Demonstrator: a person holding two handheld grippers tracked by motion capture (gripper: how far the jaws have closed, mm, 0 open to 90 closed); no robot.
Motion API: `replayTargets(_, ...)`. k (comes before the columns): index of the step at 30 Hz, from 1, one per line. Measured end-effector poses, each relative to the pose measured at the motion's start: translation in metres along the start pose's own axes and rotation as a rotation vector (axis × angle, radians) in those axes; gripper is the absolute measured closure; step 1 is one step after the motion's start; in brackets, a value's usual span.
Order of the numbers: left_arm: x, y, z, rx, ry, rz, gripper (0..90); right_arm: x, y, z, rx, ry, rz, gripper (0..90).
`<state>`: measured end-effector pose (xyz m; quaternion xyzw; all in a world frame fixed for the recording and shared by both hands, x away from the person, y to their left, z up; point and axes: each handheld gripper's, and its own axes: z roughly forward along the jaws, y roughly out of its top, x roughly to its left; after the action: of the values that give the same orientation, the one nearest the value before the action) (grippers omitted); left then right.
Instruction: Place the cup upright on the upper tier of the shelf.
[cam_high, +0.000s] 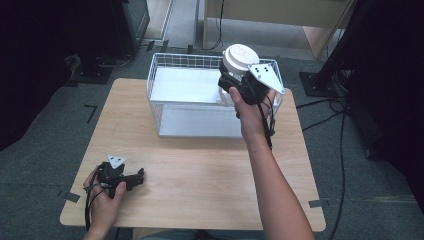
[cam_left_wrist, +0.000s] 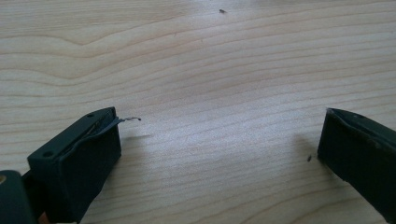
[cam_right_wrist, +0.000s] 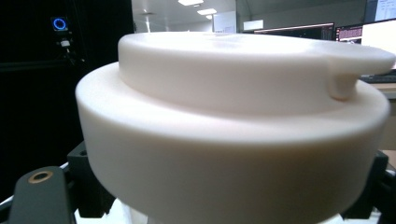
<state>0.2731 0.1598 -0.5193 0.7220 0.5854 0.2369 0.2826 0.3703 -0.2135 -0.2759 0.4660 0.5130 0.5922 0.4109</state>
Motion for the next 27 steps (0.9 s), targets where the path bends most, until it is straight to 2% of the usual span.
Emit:
replayTargets(5,0.000,0.000,0.000,-0.001,0.000,-0.001,0.0,0.000,0.002,0.013,0.007,-0.012,0.008,14.2)
replayTargets(15,0.000,0.000,0.000,-0.003,-0.001,-0.001,0.0,0.001,-0.006,0.059,0.048,-0.064,0.019,14.2)
replayTargets(19,0.000,0.000,0.000,-0.003,-0.001,-0.001,0.0,0.004,-0.007,0.073,0.042,-0.086,0.004,14.2)
replayTargets(23,0.000,0.000,0.000,-0.003,-0.001,-0.001,0.0,0.007,-0.008,0.077,0.039,-0.091,-0.016,14.2)
replayTargets(26,0.000,0.000,0.000,-0.003,-0.001,-0.002,0.0,0.011,-0.010,0.077,0.046,-0.074,-0.033,13.5)
replayTargets(27,0.000,0.000,0.000,-0.003,-0.001,-0.001,0.0,0.012,-0.011,0.077,0.065,-0.053,-0.055,5.0)
